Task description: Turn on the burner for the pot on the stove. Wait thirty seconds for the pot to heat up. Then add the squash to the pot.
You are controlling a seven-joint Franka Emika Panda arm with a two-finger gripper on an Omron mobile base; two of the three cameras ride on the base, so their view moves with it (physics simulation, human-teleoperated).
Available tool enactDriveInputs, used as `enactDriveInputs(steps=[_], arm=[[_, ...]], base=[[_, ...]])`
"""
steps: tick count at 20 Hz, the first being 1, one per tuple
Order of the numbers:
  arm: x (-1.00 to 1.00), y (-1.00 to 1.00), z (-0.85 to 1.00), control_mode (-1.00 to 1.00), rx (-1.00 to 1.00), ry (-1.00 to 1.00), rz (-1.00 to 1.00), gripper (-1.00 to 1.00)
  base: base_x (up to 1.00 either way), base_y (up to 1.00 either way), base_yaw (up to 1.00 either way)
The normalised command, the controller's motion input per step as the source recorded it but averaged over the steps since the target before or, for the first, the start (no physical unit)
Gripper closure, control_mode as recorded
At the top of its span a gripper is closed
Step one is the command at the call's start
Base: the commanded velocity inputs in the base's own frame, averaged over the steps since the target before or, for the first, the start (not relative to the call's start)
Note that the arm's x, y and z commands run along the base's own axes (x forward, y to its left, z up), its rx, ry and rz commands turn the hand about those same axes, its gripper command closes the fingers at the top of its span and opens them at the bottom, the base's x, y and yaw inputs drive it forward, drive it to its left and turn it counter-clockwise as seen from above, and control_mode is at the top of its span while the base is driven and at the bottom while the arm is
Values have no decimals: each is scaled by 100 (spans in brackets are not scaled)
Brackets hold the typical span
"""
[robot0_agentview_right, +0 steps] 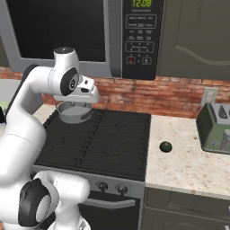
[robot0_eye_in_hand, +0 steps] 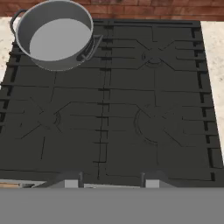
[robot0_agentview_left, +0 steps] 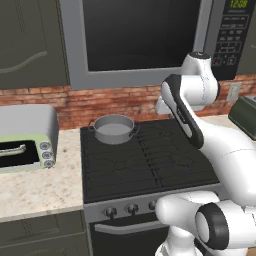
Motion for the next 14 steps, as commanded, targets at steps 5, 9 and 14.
enactDriveInputs(steps=[5,9,14], arm=[[-19,10,0,-100,1,-7,0,-100],[-54,32,0,-100,0,-11,0,-100],[-53,53,-10,-100,-1,-6,1,-100]], base=[[0,0,0],[0,0,0],[0,0,0]])
